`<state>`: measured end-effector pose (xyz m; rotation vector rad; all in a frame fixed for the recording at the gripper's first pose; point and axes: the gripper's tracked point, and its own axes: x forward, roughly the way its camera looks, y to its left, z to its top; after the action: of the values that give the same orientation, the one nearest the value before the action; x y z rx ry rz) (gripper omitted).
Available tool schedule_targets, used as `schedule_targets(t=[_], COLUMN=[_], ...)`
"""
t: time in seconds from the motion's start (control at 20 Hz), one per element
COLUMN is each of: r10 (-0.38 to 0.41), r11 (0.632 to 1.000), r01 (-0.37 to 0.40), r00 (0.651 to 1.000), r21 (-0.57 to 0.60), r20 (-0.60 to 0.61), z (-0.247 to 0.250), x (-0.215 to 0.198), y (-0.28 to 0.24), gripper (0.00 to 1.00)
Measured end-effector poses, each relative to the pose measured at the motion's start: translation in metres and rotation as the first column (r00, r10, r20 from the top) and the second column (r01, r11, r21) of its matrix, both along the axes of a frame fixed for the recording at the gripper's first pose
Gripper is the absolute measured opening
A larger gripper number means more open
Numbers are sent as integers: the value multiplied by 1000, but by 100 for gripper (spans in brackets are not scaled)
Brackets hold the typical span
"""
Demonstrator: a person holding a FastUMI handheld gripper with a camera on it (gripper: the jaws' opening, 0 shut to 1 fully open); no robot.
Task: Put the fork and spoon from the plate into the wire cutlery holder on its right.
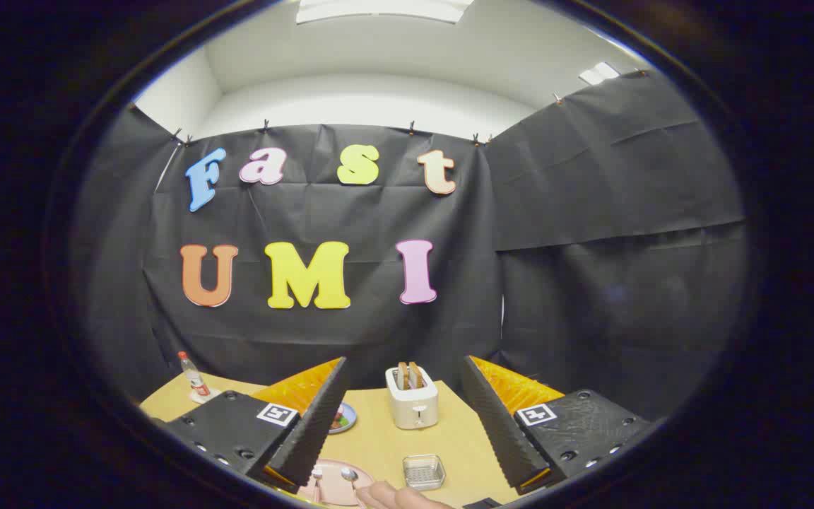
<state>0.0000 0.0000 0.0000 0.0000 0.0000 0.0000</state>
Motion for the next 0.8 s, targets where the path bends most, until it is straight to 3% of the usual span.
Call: schedule_targets(t=[0.5, 0.8], r10=[22, 57], r11=[1000, 996], r01=[-24, -64], r00=[998, 991], r21=[-20, -54], r20=[-59, -124], z=[-10, -44], x=[4, 15], y=[-1, 9], gripper=[96, 96])
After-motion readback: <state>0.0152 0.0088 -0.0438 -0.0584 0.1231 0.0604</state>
